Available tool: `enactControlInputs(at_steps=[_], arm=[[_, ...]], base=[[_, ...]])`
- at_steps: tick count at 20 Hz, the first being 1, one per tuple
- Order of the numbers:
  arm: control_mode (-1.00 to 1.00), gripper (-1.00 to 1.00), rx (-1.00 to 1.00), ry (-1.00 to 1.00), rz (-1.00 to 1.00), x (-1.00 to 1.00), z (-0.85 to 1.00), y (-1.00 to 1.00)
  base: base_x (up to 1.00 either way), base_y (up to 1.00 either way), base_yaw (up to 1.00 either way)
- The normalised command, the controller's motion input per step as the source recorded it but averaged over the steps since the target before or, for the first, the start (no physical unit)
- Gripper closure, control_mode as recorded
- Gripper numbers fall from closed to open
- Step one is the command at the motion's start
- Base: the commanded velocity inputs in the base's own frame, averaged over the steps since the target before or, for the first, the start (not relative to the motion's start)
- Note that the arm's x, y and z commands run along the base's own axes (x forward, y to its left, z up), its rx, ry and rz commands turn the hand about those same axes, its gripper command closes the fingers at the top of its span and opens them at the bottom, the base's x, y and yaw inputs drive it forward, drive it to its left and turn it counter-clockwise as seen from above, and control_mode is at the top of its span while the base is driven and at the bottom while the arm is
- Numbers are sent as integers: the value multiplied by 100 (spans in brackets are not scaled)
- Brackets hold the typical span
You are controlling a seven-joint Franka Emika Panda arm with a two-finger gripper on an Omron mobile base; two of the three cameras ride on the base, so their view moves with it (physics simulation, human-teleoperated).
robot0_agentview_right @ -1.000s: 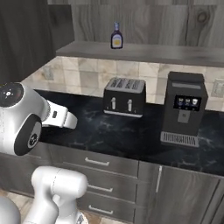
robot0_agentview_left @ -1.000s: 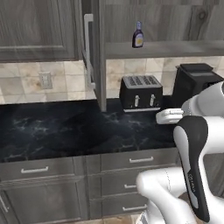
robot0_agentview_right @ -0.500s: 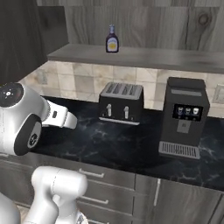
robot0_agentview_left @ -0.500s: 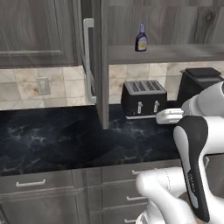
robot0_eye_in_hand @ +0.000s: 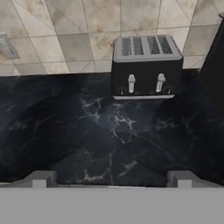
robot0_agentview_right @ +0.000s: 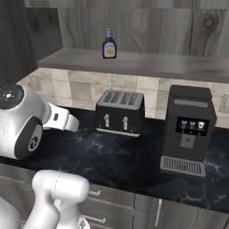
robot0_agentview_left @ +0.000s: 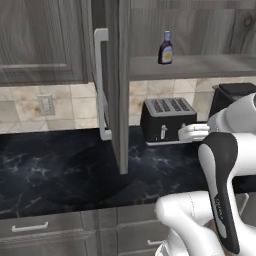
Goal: Take 2 condiments from the cabinet and move them on the counter near the stove.Make sure the condiments are lined up with each other, next to each other.
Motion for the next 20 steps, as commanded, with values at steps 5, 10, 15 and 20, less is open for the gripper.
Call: enactControlInputs(at_steps=[5, 10, 15, 20], arm=[[100, -100, 0, 0, 0, 0, 0, 0], [100, -100, 0, 0, 0, 0, 0, 0], [100, -100, 0, 0, 0, 0, 0, 0], [100, -100, 0, 0, 0, 0, 0, 0]], base=[[37, -25, 0], [13, -12, 0], [1, 0, 0], [1, 0, 0]])
